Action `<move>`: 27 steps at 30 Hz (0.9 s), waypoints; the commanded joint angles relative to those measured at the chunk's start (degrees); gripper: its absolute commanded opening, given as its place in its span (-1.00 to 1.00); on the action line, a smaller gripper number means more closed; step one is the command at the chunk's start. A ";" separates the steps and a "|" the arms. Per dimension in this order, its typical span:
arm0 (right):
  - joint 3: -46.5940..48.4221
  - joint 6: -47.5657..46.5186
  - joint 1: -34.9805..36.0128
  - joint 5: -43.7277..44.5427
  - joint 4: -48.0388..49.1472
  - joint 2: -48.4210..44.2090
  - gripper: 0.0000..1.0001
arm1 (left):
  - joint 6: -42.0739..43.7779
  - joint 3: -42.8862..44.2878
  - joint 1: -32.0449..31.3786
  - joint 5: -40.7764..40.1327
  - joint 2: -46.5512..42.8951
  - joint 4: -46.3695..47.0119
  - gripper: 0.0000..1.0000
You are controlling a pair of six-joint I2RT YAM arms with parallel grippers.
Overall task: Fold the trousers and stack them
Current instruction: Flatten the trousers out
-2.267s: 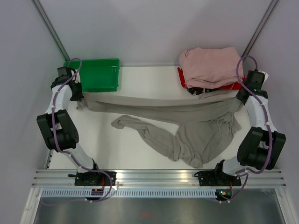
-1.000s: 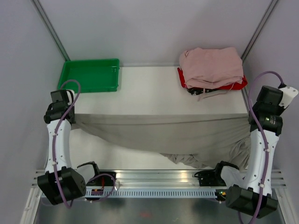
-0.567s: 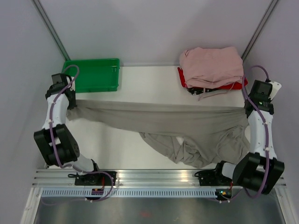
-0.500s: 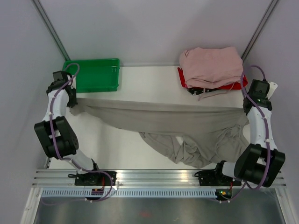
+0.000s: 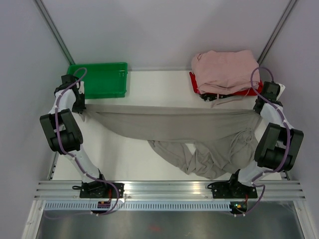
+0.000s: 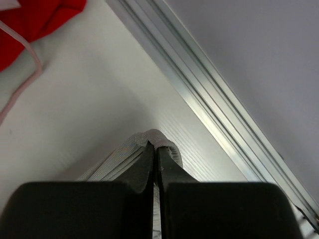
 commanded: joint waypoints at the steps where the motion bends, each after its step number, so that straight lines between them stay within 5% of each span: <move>1: 5.54 0.20 -0.62 -2.88 9.62 3.27 -1.00 | -3.26 5.57 0.90 -2.46 1.46 3.40 -0.95; 9: 20.99 -3.75 1.66 -7.73 7.53 19.10 -1.00 | -8.97 17.70 0.29 -1.23 11.30 -6.53 -0.90; 16: 26.38 -3.85 2.89 -2.82 4.98 23.77 -1.00 | -6.69 17.27 -1.12 -5.18 5.79 -9.70 -0.95; 27: 5.31 3.00 2.89 7.99 2.52 -5.04 -1.00 | 3.41 0.14 -1.12 -8.79 -20.93 -10.32 -0.95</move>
